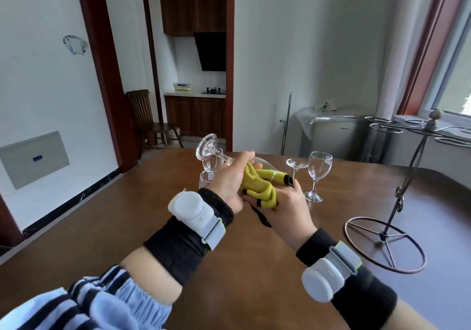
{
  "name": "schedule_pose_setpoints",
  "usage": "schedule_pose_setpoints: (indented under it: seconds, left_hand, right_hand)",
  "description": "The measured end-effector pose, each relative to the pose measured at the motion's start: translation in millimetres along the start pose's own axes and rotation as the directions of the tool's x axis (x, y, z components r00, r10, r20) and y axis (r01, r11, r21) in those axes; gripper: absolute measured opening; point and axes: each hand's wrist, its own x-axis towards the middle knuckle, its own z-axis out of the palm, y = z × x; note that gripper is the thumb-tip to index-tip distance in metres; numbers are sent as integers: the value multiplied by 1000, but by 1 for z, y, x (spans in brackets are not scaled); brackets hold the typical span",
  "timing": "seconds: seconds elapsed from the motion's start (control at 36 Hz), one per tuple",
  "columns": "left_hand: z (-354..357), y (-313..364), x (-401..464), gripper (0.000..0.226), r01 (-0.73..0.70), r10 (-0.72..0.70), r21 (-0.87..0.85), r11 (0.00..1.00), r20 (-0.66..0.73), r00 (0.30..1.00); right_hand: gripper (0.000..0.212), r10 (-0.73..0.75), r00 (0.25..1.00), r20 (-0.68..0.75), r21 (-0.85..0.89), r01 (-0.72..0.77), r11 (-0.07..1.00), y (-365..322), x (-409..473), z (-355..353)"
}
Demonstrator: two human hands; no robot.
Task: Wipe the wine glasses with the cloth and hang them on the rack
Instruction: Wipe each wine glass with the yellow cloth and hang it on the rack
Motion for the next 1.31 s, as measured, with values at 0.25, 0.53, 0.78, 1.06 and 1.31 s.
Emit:
schedule_pose_setpoints:
  seconds: [0.25,0.53,0.78,1.06,1.31]
  left_hand:
    - [-1,0,-4,29,-210,211,70,975,0,978]
    - [-11,10,-14,7,-328,322,9,944,173,931]
    - [-23,21,-13,37,-262,286,-142,954,183,941]
    - [-5,1,-21,61,-342,307,85,936,280,910]
    - [-13,-7,-17,34,-335,241,184,924,400,884]
  right_hand:
    - [18,654,690,311,772,-584,250,-44,8,-15]
    - [38,759,329,562,771,-541,-336,-36,17,-27]
    - [39,774,479,413,905,-309,-292,-21,24,-49]
    - [43,651,521,552,774,-611,-167,-60,25,-25]
    - [24,713,340,613,632,-752,-185,-42,14,-15]
